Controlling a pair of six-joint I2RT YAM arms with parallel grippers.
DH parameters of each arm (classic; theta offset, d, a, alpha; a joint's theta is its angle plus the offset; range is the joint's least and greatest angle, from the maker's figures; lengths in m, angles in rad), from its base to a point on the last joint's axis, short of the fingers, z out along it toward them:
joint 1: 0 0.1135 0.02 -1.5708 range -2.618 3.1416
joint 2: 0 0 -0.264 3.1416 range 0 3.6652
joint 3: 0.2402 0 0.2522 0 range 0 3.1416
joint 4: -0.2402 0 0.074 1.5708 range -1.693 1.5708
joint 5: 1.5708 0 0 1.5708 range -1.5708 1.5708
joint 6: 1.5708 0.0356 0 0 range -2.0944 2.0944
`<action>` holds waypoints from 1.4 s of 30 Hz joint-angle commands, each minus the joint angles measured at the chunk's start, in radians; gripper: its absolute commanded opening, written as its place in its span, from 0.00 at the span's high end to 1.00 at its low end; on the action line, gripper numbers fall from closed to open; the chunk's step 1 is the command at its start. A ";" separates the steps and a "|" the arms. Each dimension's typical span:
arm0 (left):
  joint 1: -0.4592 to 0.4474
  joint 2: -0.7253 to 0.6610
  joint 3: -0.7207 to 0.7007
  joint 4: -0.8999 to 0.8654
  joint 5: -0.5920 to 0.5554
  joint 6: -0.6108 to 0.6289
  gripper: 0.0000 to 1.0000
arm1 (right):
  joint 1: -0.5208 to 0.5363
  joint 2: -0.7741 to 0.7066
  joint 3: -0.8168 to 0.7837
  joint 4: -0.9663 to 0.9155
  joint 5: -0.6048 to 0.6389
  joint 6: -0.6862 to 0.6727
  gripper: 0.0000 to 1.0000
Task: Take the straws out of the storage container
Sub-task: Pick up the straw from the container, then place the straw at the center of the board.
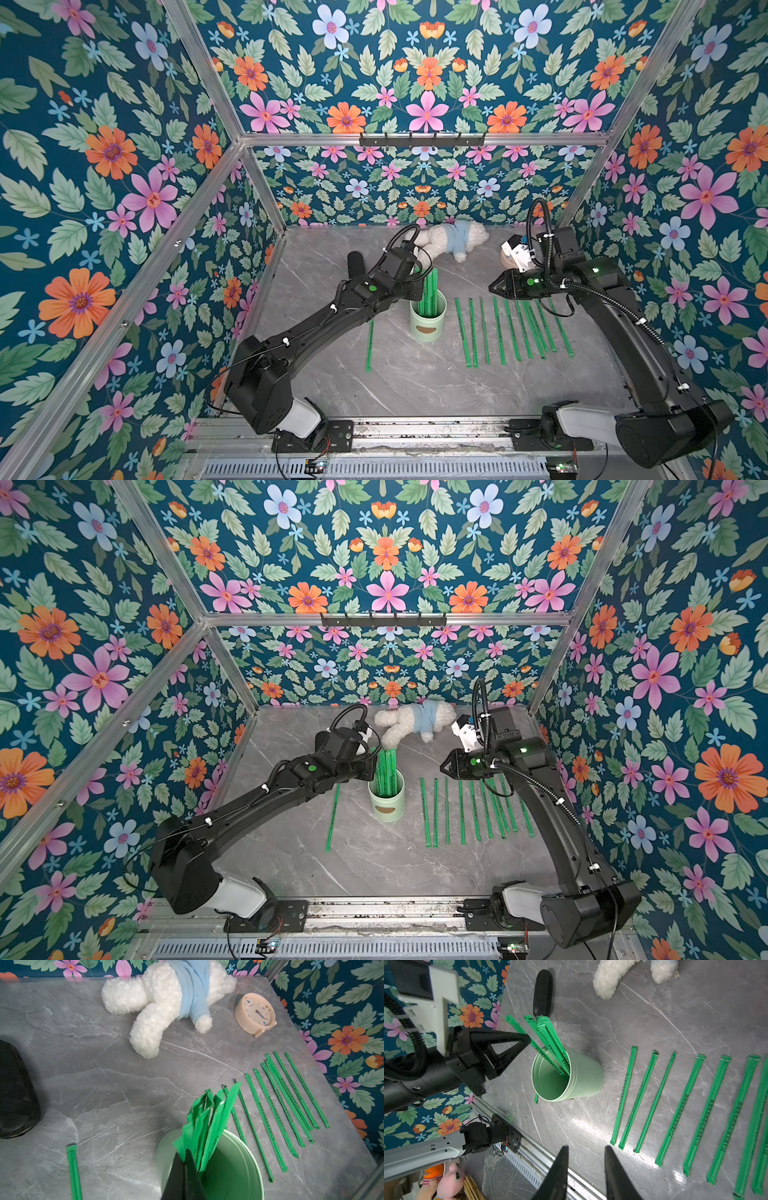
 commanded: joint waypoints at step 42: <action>0.221 0.310 0.490 -0.866 -0.022 0.032 0.96 | 0.063 -0.011 0.019 -0.017 0.006 -0.030 0.68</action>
